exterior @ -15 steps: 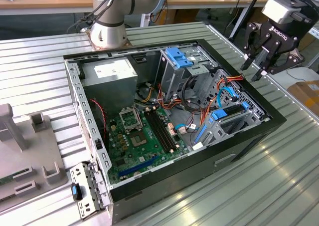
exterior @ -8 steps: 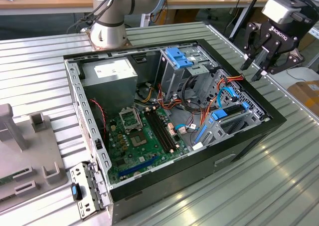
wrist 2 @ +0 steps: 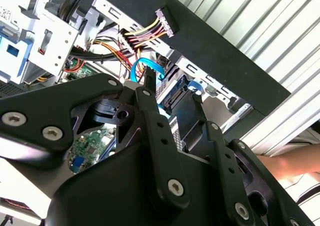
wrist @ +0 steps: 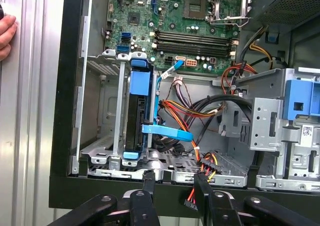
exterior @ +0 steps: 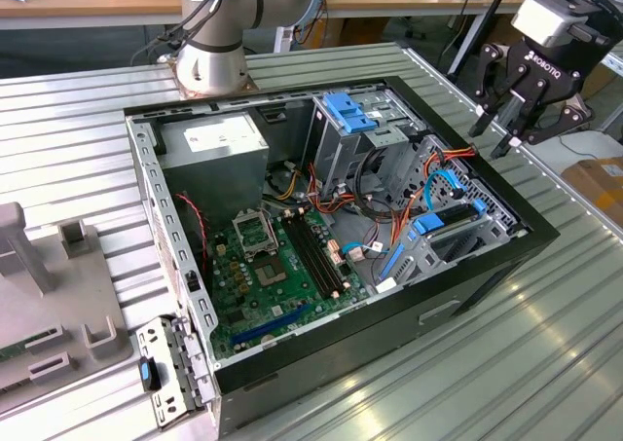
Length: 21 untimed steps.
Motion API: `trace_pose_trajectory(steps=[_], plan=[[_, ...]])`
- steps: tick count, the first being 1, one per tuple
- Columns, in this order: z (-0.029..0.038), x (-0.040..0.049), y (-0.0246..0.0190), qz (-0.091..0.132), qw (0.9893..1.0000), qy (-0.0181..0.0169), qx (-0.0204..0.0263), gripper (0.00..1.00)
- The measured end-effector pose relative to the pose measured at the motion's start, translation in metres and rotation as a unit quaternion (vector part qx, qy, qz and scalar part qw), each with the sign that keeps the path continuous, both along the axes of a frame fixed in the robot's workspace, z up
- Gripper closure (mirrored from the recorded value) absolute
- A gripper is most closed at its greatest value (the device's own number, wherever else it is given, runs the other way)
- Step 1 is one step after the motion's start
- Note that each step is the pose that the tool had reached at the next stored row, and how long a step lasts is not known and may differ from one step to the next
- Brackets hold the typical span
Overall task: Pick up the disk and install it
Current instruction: 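Insert the first disk wire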
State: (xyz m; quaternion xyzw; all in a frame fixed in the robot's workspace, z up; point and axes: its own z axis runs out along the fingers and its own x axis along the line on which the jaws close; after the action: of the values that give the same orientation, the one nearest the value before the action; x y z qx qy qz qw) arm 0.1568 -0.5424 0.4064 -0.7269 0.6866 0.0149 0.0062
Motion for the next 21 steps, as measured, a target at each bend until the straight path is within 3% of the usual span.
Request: trace_pose_trajectory(steps=[21], plan=[[0.0000, 0.0000, 0.0000, 0.016, 0.9999, 0.0000, 0.0000, 0.56]])
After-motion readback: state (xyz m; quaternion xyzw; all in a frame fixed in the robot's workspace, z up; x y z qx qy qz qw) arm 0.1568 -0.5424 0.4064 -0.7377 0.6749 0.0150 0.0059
